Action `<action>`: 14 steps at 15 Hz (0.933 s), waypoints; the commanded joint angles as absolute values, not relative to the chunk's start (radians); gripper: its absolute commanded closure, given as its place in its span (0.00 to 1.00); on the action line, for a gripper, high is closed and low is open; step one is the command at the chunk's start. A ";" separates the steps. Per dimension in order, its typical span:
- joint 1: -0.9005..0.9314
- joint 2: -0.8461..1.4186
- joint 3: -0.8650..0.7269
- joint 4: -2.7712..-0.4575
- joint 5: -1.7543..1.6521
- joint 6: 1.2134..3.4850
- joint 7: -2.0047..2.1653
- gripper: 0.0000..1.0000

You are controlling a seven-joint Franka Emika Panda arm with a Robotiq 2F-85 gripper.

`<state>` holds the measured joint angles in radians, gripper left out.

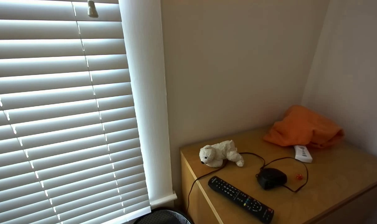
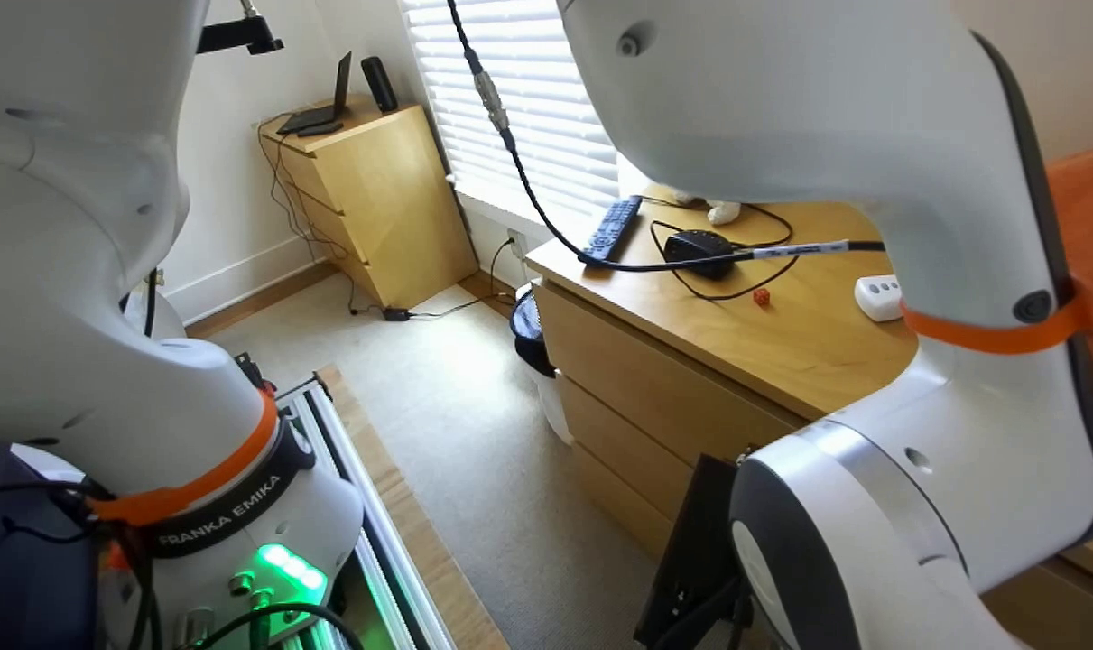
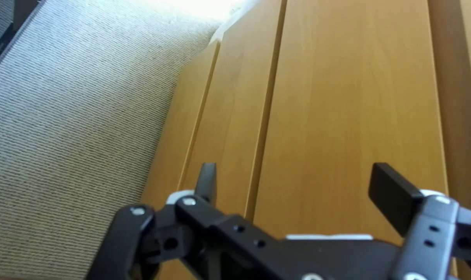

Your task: Open the top drawer

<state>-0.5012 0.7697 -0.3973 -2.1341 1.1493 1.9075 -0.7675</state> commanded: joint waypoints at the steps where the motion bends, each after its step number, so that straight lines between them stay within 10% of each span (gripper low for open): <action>1: -0.579 0.780 -0.339 -2.091 1.206 1.841 -0.833 0.00; 14: -0.600 0.919 -0.284 -1.952 1.374 1.731 -1.016 0.00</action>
